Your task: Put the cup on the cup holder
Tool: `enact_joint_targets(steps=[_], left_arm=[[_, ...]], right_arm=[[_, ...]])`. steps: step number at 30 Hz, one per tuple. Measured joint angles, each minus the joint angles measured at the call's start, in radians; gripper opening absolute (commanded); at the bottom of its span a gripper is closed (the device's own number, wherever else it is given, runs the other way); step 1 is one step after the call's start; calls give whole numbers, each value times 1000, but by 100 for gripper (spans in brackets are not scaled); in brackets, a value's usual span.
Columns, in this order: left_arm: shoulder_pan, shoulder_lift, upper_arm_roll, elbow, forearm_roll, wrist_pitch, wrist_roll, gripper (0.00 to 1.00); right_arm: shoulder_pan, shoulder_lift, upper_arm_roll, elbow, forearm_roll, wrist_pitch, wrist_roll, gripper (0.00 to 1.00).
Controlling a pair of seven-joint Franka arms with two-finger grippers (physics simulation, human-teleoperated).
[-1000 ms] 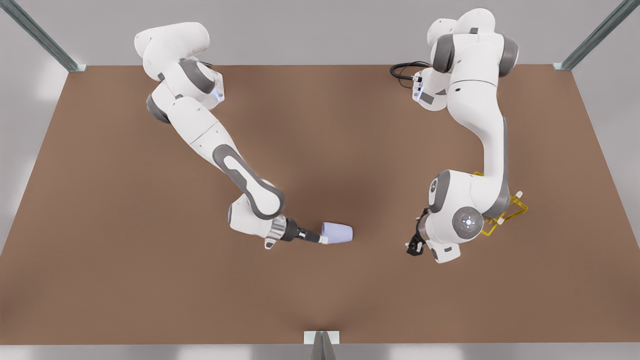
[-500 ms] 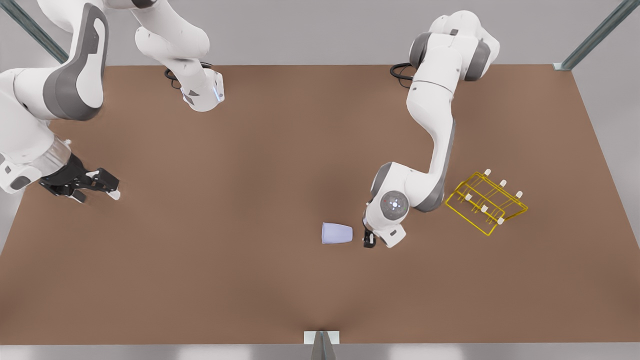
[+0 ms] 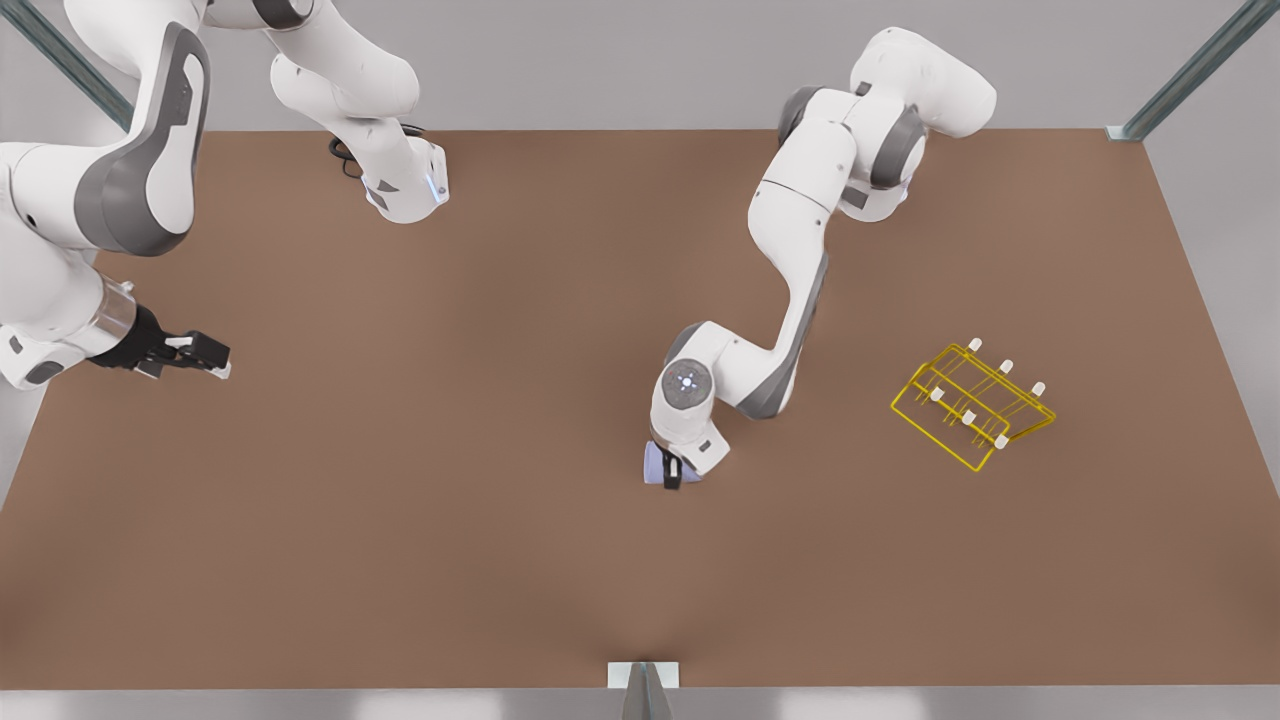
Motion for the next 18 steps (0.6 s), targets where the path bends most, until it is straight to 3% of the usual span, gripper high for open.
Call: enact_joint_targets(steps=[18], left_arm=[[-13, 31, 1, -14, 54, 42, -89, 100]], right_arm=[[9, 44, 6, 7, -1, 11, 28, 100]])
